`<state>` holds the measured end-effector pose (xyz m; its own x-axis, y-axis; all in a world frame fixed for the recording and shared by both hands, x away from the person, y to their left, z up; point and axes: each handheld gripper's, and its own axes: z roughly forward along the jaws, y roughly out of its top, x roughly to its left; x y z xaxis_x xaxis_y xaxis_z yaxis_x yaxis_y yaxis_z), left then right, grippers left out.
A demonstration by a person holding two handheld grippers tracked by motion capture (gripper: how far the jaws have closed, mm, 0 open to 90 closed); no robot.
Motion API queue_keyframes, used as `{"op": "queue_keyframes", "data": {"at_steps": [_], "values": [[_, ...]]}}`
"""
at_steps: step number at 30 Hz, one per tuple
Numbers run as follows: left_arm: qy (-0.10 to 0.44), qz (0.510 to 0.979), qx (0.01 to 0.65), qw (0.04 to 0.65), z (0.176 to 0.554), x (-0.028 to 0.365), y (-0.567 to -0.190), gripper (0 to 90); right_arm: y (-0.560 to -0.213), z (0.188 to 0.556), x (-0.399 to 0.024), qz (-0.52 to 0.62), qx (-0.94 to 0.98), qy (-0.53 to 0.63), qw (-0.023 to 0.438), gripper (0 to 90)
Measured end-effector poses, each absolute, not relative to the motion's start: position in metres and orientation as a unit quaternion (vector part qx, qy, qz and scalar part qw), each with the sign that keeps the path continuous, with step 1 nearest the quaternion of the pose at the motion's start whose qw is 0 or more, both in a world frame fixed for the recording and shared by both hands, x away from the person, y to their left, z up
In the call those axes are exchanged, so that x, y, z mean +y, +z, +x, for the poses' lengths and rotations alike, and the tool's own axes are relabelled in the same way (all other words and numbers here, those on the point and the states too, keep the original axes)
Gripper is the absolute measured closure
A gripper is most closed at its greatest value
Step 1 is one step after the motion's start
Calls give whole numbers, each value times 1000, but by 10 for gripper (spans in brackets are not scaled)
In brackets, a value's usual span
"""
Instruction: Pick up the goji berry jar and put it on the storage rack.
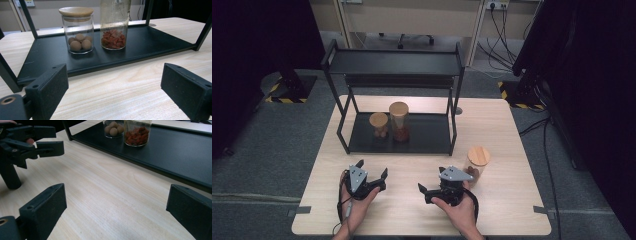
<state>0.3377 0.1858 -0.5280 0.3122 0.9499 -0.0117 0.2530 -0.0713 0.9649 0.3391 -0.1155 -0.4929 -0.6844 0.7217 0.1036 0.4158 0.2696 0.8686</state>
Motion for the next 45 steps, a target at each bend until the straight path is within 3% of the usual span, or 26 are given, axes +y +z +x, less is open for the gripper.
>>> {"op": "queue_keyframes", "data": {"at_steps": [21, 45], "values": [[352, 642, 469, 494, 338, 186, -528, 72, -499, 306, -151, 381, 777, 475, 159, 38], [353, 642, 469, 493, 338, 186, -528, 73, -500, 279, -215, 447, 732, 471, 207, 43]]}}
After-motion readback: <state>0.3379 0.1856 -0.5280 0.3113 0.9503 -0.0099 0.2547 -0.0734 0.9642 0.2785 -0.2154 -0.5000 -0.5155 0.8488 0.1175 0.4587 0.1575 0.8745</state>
